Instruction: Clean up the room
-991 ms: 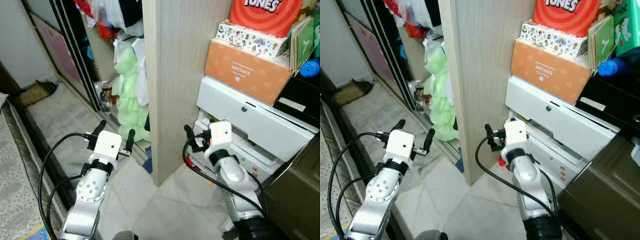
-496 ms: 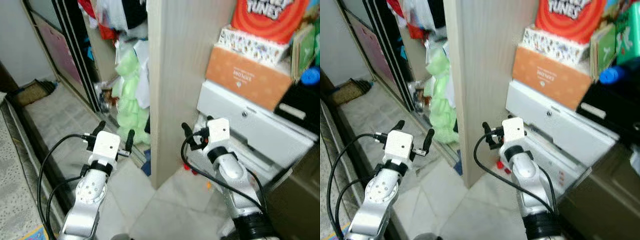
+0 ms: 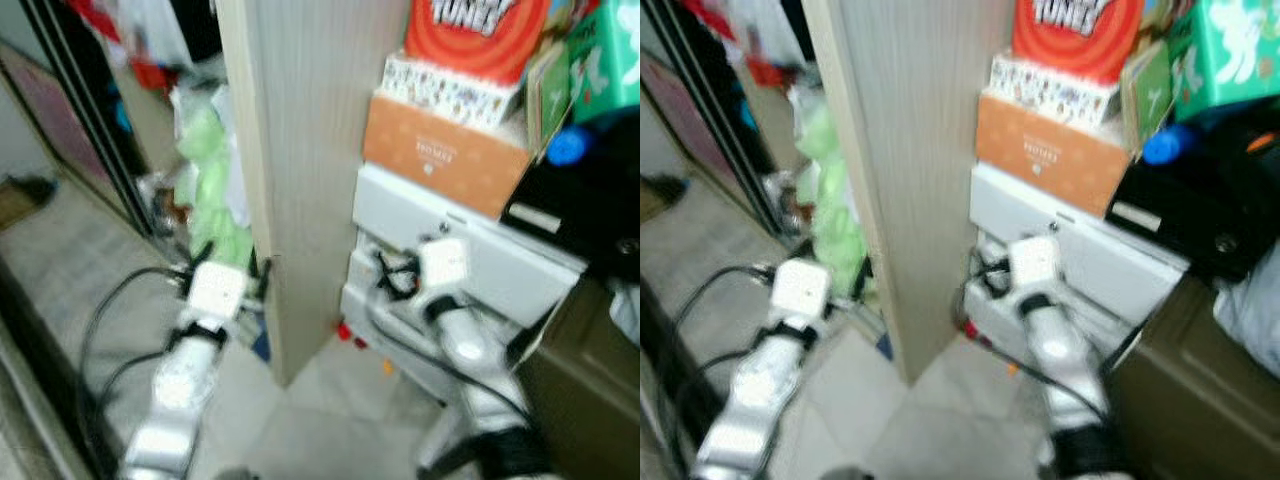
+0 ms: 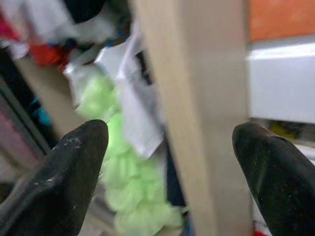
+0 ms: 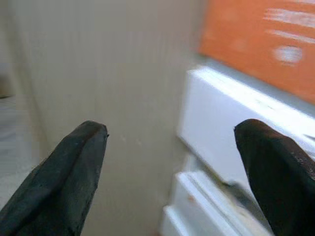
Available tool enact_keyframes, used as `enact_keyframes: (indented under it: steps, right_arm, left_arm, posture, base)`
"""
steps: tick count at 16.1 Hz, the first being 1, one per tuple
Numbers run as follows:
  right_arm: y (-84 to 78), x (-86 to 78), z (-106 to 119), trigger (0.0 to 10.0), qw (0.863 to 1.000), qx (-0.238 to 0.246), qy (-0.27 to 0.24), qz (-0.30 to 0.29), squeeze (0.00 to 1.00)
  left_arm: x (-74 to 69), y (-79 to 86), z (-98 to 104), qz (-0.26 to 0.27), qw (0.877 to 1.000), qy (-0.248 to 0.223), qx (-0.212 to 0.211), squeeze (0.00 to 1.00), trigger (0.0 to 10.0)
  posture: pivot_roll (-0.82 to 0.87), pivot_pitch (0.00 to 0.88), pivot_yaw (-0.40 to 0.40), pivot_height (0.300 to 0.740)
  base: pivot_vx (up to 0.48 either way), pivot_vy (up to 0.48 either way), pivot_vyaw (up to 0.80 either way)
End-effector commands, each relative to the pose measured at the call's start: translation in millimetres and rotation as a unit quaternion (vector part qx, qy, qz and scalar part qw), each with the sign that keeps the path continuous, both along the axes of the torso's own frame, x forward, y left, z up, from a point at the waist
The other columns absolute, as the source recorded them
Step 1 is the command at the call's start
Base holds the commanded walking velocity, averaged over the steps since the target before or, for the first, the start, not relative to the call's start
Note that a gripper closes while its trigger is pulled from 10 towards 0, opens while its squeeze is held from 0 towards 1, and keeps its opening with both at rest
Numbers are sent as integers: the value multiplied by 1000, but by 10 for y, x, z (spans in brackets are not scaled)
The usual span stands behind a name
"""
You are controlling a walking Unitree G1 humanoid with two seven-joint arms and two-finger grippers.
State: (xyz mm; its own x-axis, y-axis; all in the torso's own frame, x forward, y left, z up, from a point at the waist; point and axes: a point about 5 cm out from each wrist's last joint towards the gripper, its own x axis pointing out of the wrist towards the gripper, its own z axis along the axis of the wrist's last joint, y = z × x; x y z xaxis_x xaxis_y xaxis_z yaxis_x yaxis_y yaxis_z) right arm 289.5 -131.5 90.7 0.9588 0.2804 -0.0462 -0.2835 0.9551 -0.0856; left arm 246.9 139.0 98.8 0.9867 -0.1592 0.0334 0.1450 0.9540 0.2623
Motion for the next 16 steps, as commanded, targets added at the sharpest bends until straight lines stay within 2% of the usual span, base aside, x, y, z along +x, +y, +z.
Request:
enact_keyframes:
  steps: [1,4,7,9,11,13,16]
  right_arm:
    - [11,15,44,10000,1000,-1,-8,3,0]
    - [-13,-2,54,10000,1000,-4,-10,4,0]
    - [-126,-136,66,10000,1000,-11,-10,-5,0]
    - [-206,-269,67,10000,1000,-17,-4,-15,0]
    - [-322,-471,-2,10000,999,-16,28,-35,0]
    - [-412,-642,-71,10000,998,-36,52,-18,0]
    - [-420,-560,-26,10000,998,-39,47,-6,0]
  left_arm:
    - [-14,20,12,7,1000,-3,3,0,10000]
    - [-59,58,20,21,1000,-2,10,0,10000]
    - [-202,151,38,40,999,-2,19,0,10000]
    - [-299,220,20,61,998,3,26,0,10000]
    - [-430,268,-17,69,997,18,29,0,10000]
    - [-514,293,-55,67,997,30,33,0,10000]
    - [-466,269,-37,61,997,27,33,0,10000]
  posture:
    - [9,0,-34,740]
    - [9,0,-37,740]
    - [17,0,-43,740]
    - [18,0,-46,740]
    - [18,0,-45,740]
    - [11,0,-40,740]
    - [6,0,-38,740]
  base:
    - [0,0,0]
    - [0,0,152]
    - [0,0,800]
    - [0,0,800]
    - [0,0,584]
    - [0,0,691]
    - [0,0,800]
